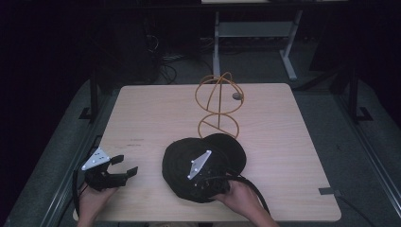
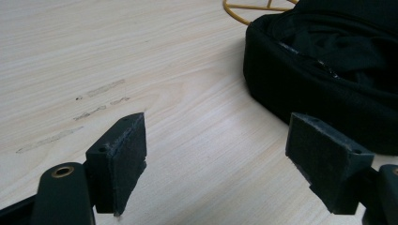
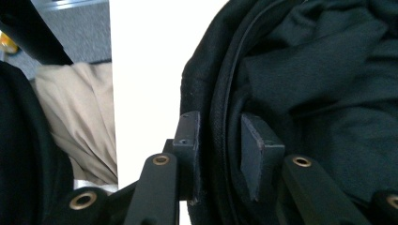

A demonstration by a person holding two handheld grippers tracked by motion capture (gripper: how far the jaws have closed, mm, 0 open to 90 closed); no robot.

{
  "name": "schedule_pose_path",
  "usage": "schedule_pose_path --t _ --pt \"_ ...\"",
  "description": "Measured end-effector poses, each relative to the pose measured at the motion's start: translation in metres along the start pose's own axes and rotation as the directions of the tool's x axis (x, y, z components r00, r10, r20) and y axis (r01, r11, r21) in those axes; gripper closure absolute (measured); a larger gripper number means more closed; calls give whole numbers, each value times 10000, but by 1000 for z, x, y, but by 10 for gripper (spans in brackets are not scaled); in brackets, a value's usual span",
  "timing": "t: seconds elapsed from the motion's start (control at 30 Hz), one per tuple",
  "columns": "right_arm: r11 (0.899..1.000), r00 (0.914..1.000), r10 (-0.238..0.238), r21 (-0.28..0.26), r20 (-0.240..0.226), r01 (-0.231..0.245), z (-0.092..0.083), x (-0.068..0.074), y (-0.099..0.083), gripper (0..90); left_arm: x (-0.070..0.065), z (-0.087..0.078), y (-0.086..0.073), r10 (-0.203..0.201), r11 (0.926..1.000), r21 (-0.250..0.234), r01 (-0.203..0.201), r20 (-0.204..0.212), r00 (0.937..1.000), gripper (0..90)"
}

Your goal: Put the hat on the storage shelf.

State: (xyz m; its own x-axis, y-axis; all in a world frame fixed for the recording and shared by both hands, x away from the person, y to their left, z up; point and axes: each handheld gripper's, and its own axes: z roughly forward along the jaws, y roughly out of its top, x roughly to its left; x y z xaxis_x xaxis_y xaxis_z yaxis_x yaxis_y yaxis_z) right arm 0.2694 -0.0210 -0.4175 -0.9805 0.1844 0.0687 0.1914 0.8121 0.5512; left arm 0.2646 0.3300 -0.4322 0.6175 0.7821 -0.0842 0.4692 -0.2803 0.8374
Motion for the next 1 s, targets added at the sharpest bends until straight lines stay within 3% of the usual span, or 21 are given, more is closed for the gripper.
schedule_pose_path --t 0.3,0.5,0.7,1.0 --pt "9985 9996 -290 463 69 286 11 5 3 737 -1 1 0 -7 10000 30 7 53 10000 201" --pt "9986 9997 -236 476 6 236 10 4 4 786 -2 2 1 8 10000 41 -9 138 9999 201" --pt "9993 9998 -223 311 10 223 6 4 4 794 -3 3 1 127 9999 11 -128 238 9996 201" --pt "9991 9998 -20 -421 -197 12 -15 4 8 795 -7 6 3 178 9998 -30 -177 472 9987 201"
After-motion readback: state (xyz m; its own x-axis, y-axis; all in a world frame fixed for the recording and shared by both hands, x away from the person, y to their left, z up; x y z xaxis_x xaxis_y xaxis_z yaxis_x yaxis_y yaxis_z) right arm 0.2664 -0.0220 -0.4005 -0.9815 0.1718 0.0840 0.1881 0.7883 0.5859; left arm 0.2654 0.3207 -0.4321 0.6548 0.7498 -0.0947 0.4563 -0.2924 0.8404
